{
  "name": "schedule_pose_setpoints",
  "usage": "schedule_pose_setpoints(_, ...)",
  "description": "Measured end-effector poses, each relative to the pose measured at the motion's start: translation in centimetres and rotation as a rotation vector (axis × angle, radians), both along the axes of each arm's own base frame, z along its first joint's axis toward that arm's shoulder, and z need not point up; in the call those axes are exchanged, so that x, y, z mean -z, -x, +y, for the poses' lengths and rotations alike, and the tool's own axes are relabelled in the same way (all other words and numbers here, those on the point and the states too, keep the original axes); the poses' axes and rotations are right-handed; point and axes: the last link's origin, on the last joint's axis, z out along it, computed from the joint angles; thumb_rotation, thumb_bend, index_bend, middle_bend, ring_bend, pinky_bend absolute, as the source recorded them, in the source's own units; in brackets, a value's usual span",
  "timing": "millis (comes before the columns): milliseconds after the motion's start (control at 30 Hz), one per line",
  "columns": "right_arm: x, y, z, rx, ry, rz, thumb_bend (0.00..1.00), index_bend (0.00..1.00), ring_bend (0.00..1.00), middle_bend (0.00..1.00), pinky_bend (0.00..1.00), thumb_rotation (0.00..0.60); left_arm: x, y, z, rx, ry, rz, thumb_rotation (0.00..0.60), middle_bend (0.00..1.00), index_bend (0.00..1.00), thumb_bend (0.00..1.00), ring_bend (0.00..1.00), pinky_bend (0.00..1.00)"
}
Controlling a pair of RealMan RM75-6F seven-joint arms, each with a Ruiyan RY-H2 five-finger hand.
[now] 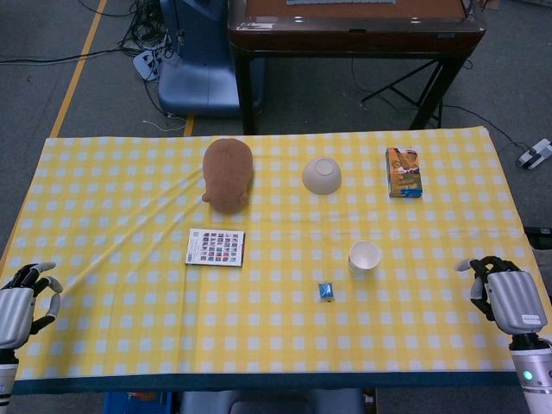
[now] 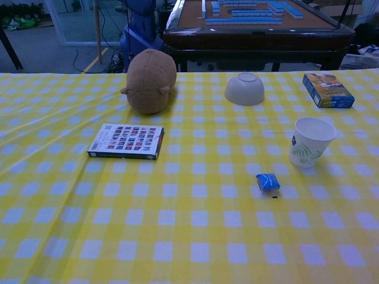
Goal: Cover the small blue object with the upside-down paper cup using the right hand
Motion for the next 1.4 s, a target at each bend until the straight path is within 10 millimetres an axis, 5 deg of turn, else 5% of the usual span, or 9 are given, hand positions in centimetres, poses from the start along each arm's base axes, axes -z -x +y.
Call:
schedule_pose_setpoints(267, 0.9, -0.4, 0.0, 0.008, 0.009, 0.006, 0.11, 0.38, 0.35, 0.46, 0.48, 0.600, -0.4, -0.3, -0.1, 0.016, -0.001, -0.009, 0.600, 0.26, 0.64, 0.49, 0.20, 0.47)
schedule_pose_setpoints(467, 1.0, -1.7, -1.0, 0.003, -0.038, 0.072, 0.05, 0.12, 0.70, 0.81, 0.81, 0.600, -0.8, -0.3, -0.3, 0.020, -0.010, -0.018, 0.600, 0.27, 0.64, 0.49, 0.20, 0.47)
schedule_pose_setpoints(633, 1.1, -4.4, -2.5, -0.010, -0.130, 0.161, 0.00, 0.02, 0.89, 0.99, 0.91, 0.600, -1.0, -0.4, -0.6, 0.028, -0.006, -0.027, 0.600, 0.27, 0.64, 0.49, 0.20, 0.47)
schedule_pose_setpoints(933, 2.2, -9.3, -5.3, -0.049, -0.283, 0.261, 0.00, 0.00, 0.95, 1.00, 0.94, 0.600, -1.6, -0.2, -1.1, 0.025, -0.018, -0.059, 0.600, 0.27, 0.64, 0.49, 0.20, 0.47)
schedule_pose_setpoints(1233, 3.7, -12.0, -6.8, -0.056, -0.379, 0.346, 0.00, 0.00, 0.94, 1.00, 0.94, 0.600, -2.1, 0.0, -1.3, 0.019, -0.031, -0.081, 0.600, 0.27, 0.64, 0.49, 0.20, 0.47)
schedule_pose_setpoints(1333, 4.1, -12.7, -7.1, -0.053, -0.411, 0.369, 0.00, 0.00, 0.85, 0.94, 0.92, 0.600, -2.2, 0.0, -1.3, 0.019, -0.031, -0.084, 0.600, 0.27, 0.64, 0.49, 0.20, 0.47)
schedule_pose_setpoints(1400, 4.3, -13.2, -7.2, -0.053, -0.422, 0.375, 0.00, 0.00, 0.71, 0.78, 0.83, 0.600, -2.2, 0.0, -1.4, 0.018, -0.031, -0.086, 0.600, 0.27, 0.64, 0.49, 0.20, 0.47)
